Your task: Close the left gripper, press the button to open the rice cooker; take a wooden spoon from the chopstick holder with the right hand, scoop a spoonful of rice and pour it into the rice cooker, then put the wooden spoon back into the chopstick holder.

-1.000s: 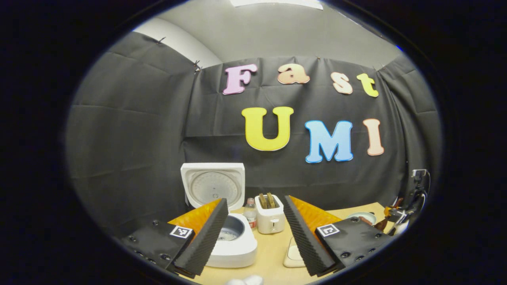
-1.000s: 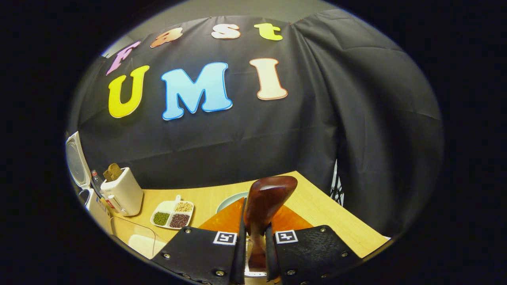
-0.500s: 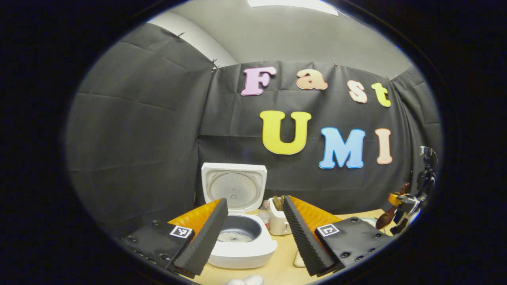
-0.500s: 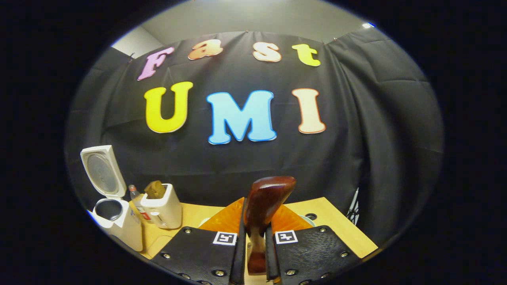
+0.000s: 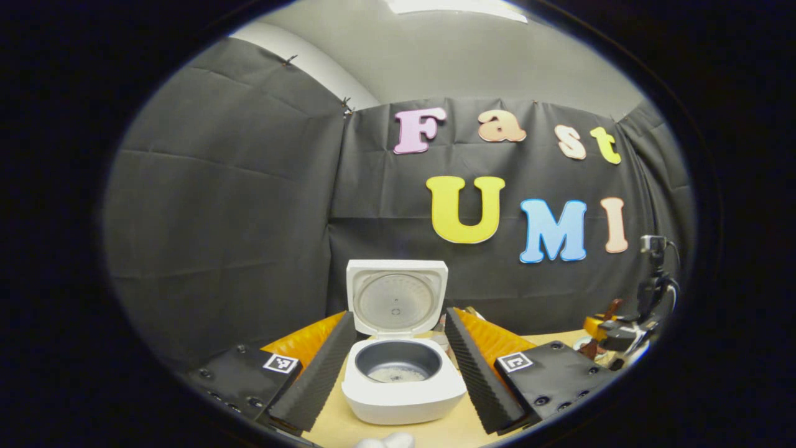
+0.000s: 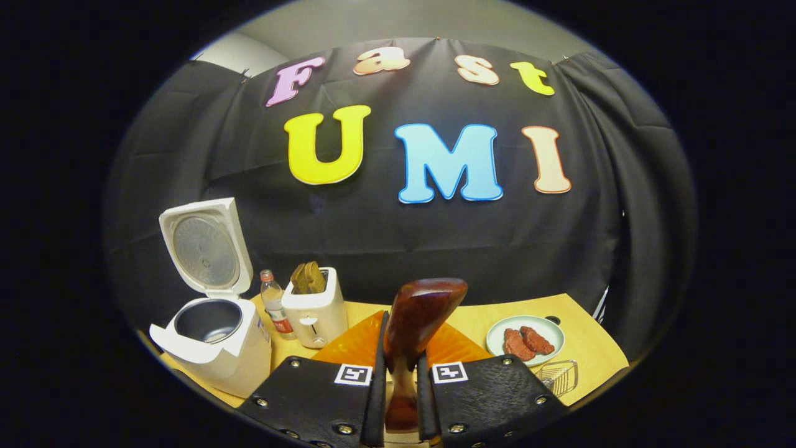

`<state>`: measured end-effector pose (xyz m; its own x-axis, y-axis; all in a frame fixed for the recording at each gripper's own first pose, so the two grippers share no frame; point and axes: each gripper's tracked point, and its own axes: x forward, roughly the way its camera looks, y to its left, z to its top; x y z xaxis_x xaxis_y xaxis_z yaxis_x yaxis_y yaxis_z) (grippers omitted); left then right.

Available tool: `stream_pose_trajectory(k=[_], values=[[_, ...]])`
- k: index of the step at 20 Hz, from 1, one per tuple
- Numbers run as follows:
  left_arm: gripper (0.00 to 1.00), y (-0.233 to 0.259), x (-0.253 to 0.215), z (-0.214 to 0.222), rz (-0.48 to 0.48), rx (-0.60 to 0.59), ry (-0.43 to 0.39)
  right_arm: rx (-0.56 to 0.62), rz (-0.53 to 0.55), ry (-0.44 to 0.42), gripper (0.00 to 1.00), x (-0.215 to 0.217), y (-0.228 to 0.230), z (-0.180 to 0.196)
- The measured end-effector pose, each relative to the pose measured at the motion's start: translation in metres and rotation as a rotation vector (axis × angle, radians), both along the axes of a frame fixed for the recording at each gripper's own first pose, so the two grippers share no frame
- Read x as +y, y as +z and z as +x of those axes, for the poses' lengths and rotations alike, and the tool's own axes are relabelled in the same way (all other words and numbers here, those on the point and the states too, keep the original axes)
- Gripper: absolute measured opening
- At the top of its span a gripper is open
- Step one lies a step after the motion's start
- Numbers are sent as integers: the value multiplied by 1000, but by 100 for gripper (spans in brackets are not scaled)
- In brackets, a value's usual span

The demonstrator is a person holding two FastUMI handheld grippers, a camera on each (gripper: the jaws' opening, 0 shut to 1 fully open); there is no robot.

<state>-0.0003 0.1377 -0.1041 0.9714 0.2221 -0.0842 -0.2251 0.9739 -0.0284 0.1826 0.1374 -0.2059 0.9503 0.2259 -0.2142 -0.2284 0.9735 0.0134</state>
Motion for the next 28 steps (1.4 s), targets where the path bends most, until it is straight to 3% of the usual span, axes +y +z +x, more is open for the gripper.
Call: stream_pose_trajectory(k=[11, 16, 22, 28], values=[[99, -12, 10, -2, 33, 26, 3, 63, -334, -12, 21, 4, -90, 22], [100, -17, 16, 0, 40, 37, 10, 76, -409, 25, 21, 15, -112, 21], [99, -19, 23, 4, 45, 46, 17, 117, -360, 71, 21, 40, -123, 16], [100, -17, 34, 6, 52, 48, 29, 204, -187, 84, 21, 61, -132, 12]])
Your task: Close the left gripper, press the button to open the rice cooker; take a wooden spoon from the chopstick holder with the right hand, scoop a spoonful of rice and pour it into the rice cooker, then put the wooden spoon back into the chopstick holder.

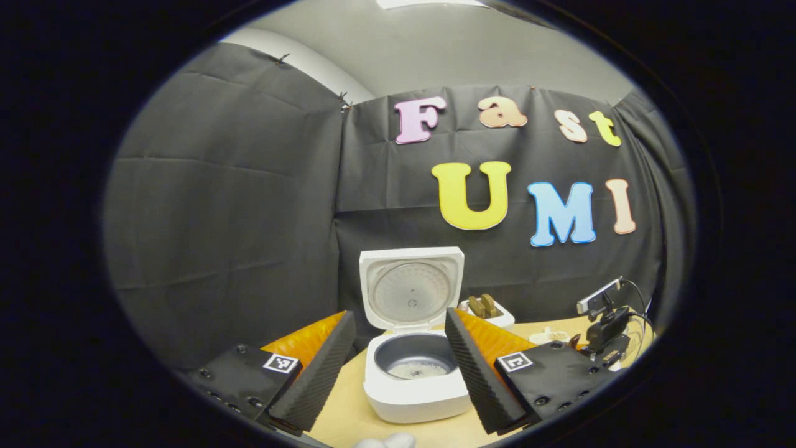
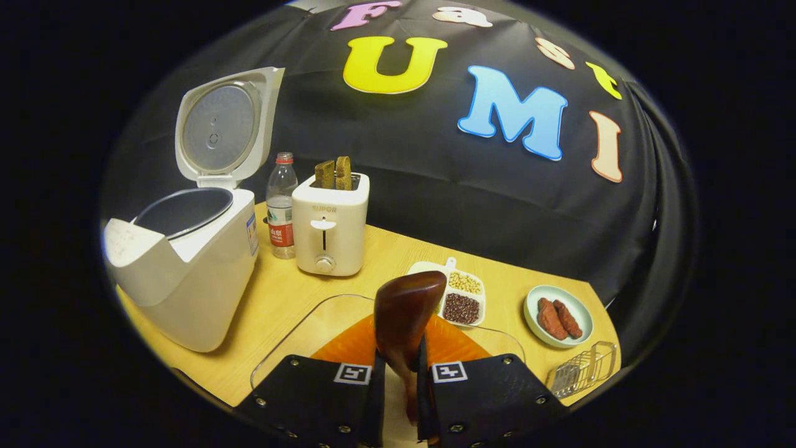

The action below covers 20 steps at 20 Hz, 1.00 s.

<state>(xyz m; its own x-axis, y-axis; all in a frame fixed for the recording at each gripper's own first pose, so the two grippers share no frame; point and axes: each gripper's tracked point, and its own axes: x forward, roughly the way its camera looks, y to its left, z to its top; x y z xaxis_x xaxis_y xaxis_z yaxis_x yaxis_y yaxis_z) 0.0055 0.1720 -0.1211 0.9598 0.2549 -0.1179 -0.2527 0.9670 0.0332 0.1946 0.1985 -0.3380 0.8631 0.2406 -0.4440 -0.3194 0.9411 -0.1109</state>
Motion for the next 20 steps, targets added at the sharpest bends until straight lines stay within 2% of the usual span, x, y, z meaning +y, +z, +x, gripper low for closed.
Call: stream_pose_trajectory(k=[8, 12, 16, 20], values=[[100, 2, 4, 4, 9, 5, 4, 134, 390, -109, 22, 3, 0, 5], [99, 6, 0, 7, 24, 5, -4, 173, 517, -138, 21, -2, -2, 7], [100, 8, -4, 11, 21, 6, -15, 233, 704, -186, 21, -6, -6, 8], [99, 10, -2, 12, 12, 8, -15, 256, 818, -219, 21, -17, -6, 9]])
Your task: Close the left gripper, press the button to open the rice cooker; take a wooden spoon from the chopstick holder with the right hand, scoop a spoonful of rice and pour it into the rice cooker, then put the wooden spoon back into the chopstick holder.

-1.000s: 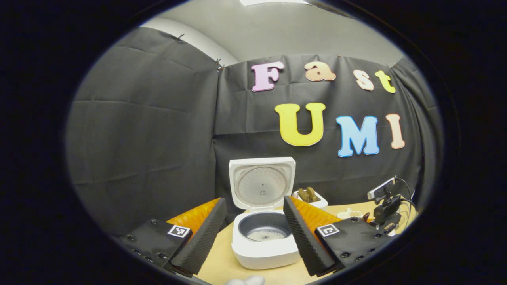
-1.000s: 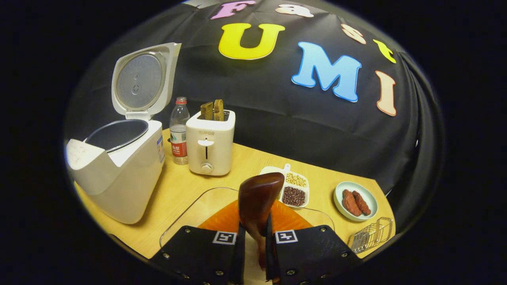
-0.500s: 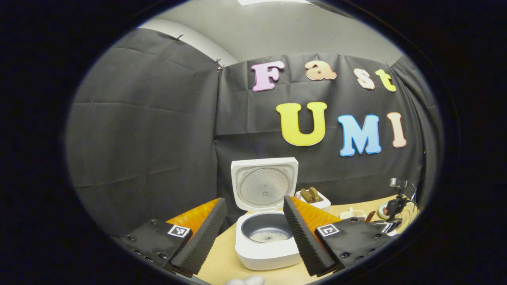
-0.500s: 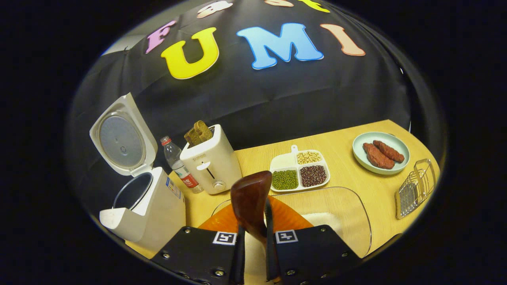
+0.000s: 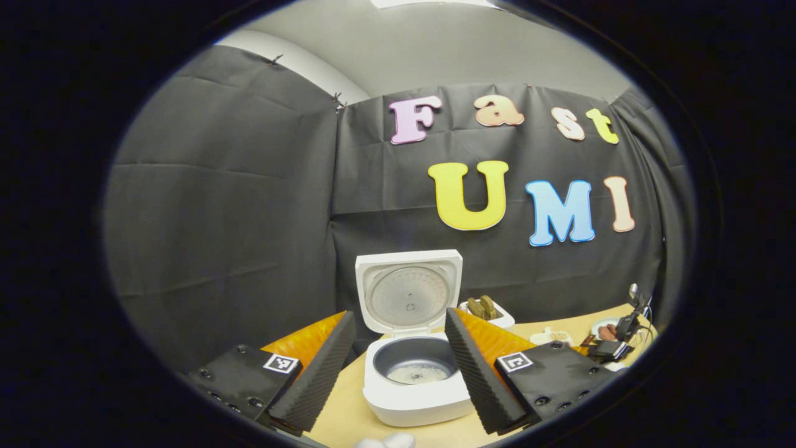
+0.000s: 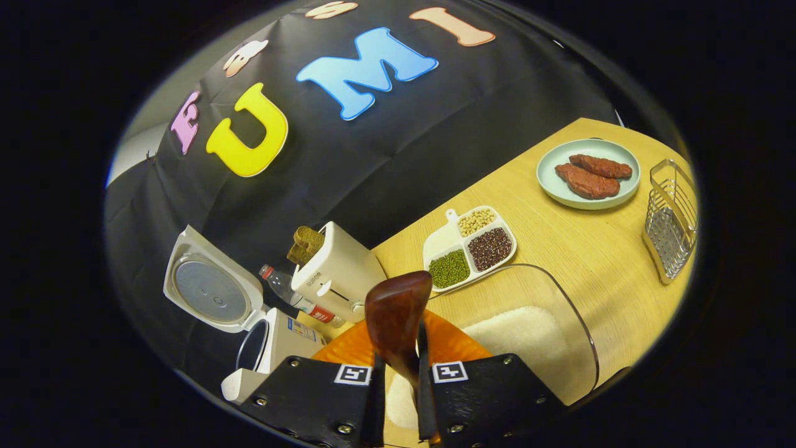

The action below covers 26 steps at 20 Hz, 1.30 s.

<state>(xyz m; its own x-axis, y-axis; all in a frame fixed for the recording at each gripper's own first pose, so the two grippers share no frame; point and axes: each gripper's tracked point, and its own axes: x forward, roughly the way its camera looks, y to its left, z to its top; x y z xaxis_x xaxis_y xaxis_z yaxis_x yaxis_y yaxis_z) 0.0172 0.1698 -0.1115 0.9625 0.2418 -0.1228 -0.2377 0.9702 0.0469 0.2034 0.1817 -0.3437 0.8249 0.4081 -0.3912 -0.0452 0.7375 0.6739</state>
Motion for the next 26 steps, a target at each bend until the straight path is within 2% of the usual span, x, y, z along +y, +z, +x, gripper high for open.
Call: stream_pose_trajectory(k=[9, 16, 22, 26], values=[[100, 14, 2, -1, 19, -10, -14, 13, 306, -142, 21, -39, 21, 3], [100, 16, 0, -7, 22, -6, -33, -30, 337, -173, 21, -57, 53, 0], [99, 14, 4, -16, 36, 8, -47, -56, 407, -237, 21, -70, 93, 3], [99, 16, 13, -22, 33, 1, -36, -78, 432, -222, 21, -52, 126, 5]])
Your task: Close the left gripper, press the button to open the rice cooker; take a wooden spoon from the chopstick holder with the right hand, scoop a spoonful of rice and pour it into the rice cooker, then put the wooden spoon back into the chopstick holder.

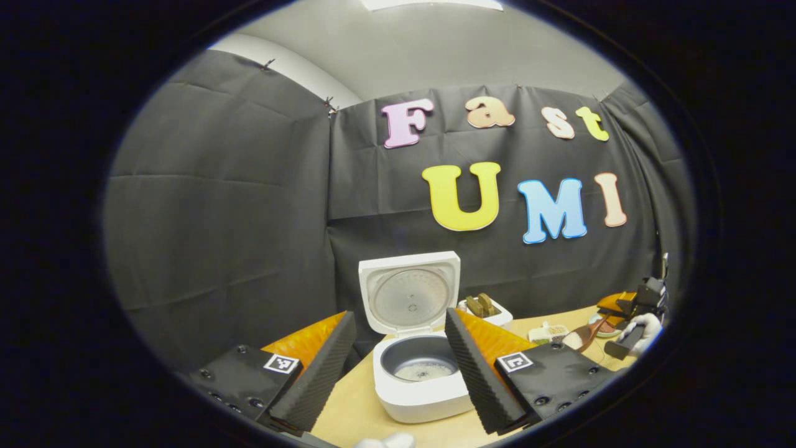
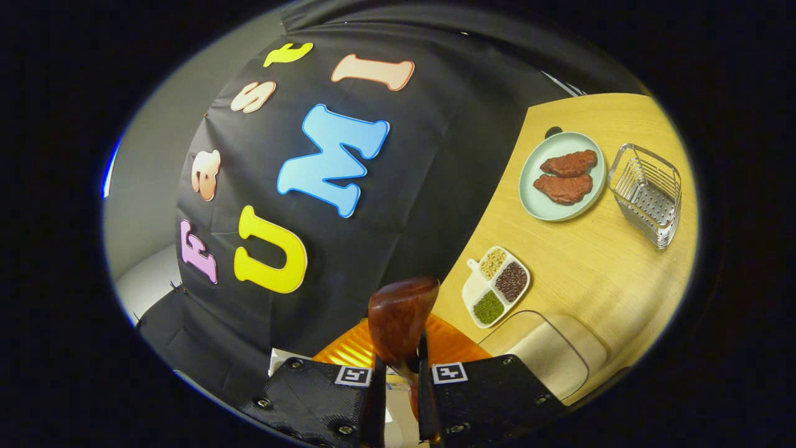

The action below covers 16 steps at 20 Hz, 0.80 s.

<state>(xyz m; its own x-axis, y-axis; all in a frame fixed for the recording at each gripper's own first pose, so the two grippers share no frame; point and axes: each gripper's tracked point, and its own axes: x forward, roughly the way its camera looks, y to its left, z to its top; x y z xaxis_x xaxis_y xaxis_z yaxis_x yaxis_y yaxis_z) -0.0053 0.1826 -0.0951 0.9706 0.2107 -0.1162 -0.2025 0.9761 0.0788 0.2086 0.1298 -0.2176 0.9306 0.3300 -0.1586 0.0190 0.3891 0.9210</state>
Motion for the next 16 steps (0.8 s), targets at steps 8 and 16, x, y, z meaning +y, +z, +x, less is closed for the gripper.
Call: stream_pose_trajectory(k=[8, 16], values=[[99, 0, 16, -9, 3, -17, 25, -24, 44, 90, 21, 95, 57, 3], [99, 0, 37, -14, -9, -21, 71, -20, 46, 243, 21, 240, 65, 5]])
